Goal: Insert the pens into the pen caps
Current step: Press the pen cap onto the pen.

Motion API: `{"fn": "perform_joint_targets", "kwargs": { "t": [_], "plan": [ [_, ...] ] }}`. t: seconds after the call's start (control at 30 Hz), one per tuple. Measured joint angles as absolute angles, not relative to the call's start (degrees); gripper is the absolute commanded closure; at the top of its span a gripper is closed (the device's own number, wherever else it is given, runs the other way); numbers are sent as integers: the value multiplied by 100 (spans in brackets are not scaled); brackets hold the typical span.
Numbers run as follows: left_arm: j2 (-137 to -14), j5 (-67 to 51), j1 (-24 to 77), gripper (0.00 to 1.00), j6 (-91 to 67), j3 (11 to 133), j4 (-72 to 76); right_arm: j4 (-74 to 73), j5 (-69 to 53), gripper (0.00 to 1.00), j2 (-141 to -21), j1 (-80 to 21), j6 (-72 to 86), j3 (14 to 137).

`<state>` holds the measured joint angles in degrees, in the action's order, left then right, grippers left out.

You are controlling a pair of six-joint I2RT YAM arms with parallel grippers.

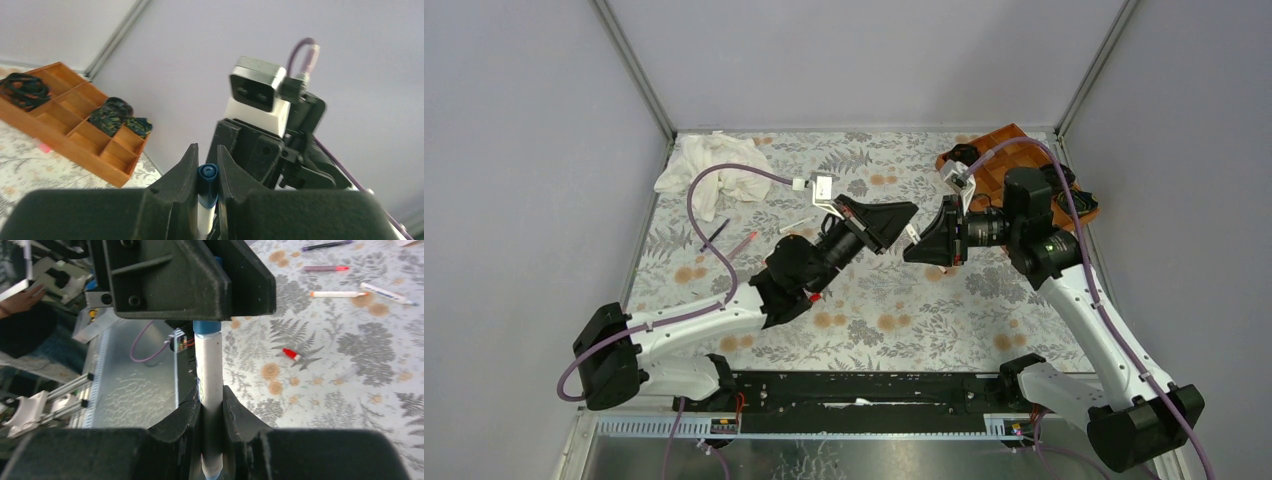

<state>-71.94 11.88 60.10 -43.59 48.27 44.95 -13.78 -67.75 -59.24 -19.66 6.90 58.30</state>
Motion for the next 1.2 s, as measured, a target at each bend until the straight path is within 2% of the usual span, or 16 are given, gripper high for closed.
{"fn": "perform_joint_targets", "kwargs": {
  "t": [0.27, 0.53, 0.73, 0.93, 1.2],
  "plan": [
    [-7404, 2084, 6202, 100, -4558, 5411, 3227, -2231, -5655, 100, -5854, -2016, -237, 6049],
    [-7721, 2383, 6263, 100, -4788, 5435, 3092, -2810, -5024, 100, -5870, -2045, -493, 6060],
    [-7699, 2539, 6372, 100, -4781, 5085, 3852, -2602, -5531, 100, -5927, -1942, 45, 5977],
    [-7699, 2613, 6436, 100, -4786, 4814, 4657, -1260, -6794, 100, -6073, -1767, 1297, 5548],
    [-7625, 2438, 6458, 100, -4812, 4672, 4989, -1133, -7133, 100, -6108, -1712, 1295, 5570]
  ]
}}
